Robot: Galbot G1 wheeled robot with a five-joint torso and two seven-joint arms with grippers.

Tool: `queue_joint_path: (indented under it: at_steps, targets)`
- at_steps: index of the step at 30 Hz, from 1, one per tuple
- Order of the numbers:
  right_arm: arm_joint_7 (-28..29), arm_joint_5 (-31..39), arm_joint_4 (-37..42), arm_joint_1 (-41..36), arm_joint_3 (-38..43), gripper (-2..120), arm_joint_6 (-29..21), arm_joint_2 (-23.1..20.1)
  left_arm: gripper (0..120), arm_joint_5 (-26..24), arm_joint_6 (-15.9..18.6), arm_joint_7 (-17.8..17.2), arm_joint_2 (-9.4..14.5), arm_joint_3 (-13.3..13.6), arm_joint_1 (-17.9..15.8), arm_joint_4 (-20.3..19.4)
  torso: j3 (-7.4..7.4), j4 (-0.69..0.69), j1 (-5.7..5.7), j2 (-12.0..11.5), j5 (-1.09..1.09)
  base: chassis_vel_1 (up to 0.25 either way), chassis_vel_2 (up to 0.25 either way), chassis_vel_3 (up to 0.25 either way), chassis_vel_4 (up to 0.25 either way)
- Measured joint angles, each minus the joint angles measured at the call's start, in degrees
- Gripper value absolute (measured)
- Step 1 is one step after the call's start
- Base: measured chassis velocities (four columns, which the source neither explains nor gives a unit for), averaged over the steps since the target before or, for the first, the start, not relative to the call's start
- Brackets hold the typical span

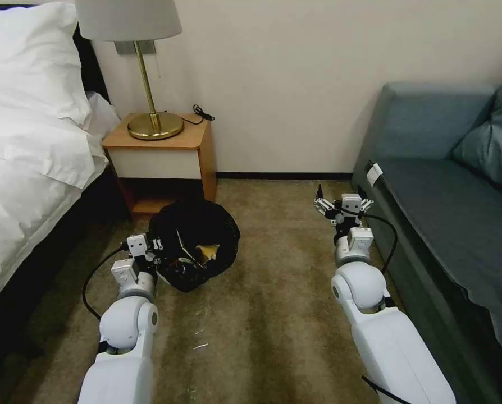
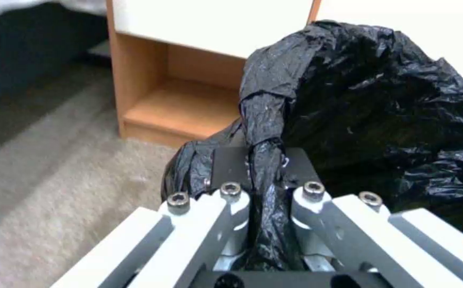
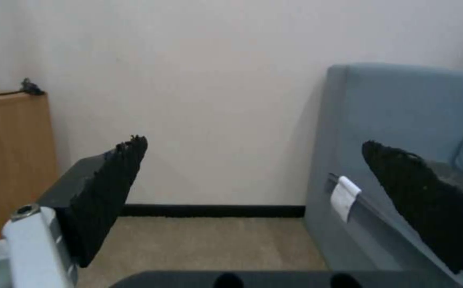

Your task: Pick up the trash bin, then pick up the garbage on the floor and place it into the trash bin.

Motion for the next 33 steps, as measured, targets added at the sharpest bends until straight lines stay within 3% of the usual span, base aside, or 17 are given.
queue_joint_path:
  at_steps: [2,4,5,9,15,24,33]
  targets:
    - [0.0,0.0,0.0,0.0,0.0,100,0.0,0.0,4,0.0,0.0,0.0,0.0,0.0,0.0,0.0,0.0,0.0,0.0,0.0,0.0,0.0,0.0,0.0,0.0]
    - [-0.2,-0.3,0.0,-1.1,1.0,100,0.8,-0.1,4,-6.4,2.4,-1.1,0.3,-0.6,-0.1,0.0,0.0,0.0,0.0,0.0,0.0,0.0,0.0,0.0,0.0]
    - [-0.2,-0.3,0.0,-1.1,1.0,100,0.8,-0.1,4,-6.4,2.4,-1.1,0.3,-0.6,-0.1,0.0,0.0,0.0,0.0,0.0,0.0,0.0,0.0,0.0,0.0]
    - [-0.4,-0.5,0.2,-2.1,1.8,100,1.6,-1.0,4,-14.2,6.8,-3.0,1.7,-1.7,-0.3,0.3,0.0,-0.01,0.0,0.0,0.01,0.0,0.0,0.0,0.0]
    - [-0.8,-0.7,0.6,-3.2,2.6,100,2.5,-1.2,4,-17.8,9.6,-2.2,4.5,-3.4,-0.1,1.4,0.0,0.0,0.0,0.0,0.0,0.0,0.0,0.0,0.0]
    - [-1.7,-1.3,0.3,-3.8,1.9,100,3.5,-0.5,4,-20.2,9.6,-0.4,5.5,-5.0,-1.3,5.1,0.0,0.0,0.0,0.0,-0.01,0.0,0.0,0.0,0.0]
    - [-2.6,-1.5,0.9,-4.9,2.3,100,4.6,-0.7,4,-23.3,5.2,3.0,6.4,-6.2,-3.4,12.2,0.0,0.0,0.0,0.0,0.01,0.0,0.0,0.0,0.0]
